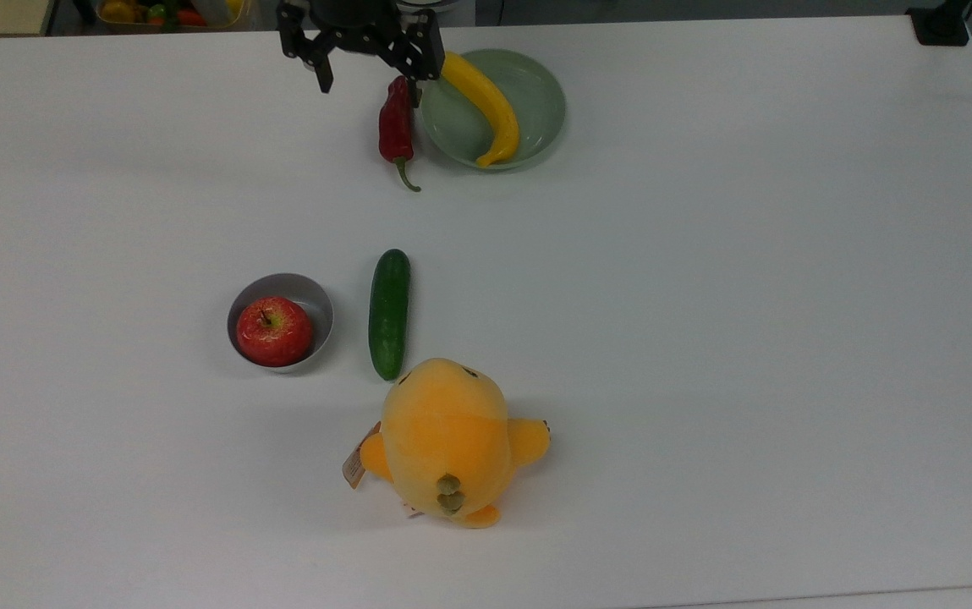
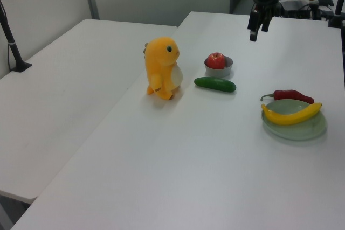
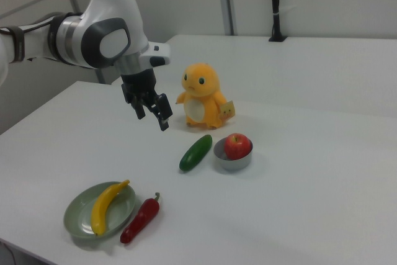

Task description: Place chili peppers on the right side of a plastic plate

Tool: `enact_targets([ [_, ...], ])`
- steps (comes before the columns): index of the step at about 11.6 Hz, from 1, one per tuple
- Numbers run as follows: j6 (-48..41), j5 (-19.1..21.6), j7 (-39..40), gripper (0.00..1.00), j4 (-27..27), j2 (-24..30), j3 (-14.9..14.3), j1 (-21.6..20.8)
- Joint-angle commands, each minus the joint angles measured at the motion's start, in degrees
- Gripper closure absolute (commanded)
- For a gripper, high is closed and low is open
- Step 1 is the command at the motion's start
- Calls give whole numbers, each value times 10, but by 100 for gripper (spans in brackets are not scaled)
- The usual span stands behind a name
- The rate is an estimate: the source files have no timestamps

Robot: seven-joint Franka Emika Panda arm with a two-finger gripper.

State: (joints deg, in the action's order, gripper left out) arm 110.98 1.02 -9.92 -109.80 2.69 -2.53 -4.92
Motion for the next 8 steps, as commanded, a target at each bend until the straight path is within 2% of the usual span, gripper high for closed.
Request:
enact_targets([
  [1, 8, 11, 0, 0, 1, -11, 53, 46],
  [8, -2, 11, 1, 0, 1, -11, 53, 47],
])
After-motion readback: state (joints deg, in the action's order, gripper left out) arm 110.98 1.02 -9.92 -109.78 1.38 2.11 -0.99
